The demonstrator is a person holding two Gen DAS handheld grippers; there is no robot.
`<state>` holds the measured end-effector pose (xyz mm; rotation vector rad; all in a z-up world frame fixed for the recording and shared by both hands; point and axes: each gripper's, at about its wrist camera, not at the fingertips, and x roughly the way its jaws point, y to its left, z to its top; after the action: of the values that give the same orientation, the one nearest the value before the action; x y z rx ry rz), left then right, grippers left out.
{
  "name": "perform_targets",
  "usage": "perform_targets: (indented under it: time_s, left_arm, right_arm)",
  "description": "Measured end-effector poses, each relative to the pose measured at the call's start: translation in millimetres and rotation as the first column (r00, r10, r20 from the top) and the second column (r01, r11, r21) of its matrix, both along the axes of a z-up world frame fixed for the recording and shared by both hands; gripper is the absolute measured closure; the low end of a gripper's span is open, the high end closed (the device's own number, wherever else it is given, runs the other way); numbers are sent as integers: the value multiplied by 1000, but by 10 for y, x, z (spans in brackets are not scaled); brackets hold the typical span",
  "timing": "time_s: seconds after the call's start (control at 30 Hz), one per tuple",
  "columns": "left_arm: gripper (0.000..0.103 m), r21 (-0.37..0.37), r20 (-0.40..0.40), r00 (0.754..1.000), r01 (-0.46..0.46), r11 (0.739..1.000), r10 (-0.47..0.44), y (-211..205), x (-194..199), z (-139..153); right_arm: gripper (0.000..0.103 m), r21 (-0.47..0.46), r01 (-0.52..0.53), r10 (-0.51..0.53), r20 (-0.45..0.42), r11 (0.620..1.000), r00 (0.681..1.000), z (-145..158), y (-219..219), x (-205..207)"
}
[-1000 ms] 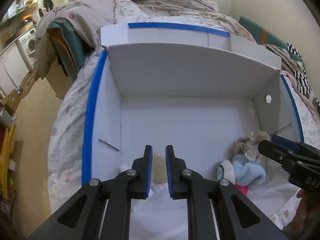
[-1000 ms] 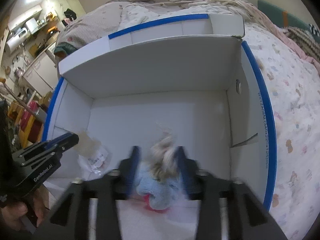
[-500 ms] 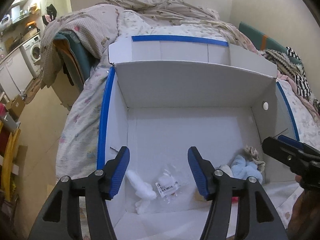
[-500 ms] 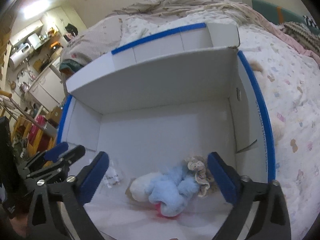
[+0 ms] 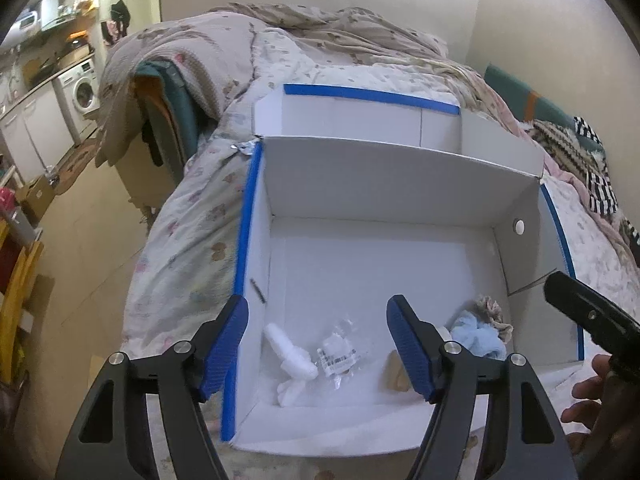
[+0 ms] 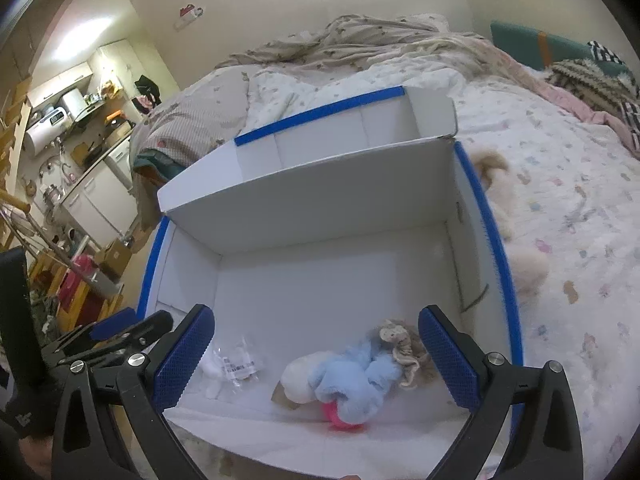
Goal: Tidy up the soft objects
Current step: 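Withdraw both grippers from the box toward the remaining items on the bed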
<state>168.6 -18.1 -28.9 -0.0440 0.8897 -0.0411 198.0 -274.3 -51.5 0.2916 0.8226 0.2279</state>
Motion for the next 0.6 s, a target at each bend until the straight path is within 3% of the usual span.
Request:
perform_targets:
  time_s: [0.33,0.6]
  left_arm:
    - [33,44,16,1000,15,999,-16,116,-298,142]
    - [33,27,12,999,-37,999,37,322,-580,117]
  right_arm:
    - [0,-2,28,-28,35,1000,999,129,-100,-295]
    - [0,-15,18,-17,35,1000,999,120,-71,-582]
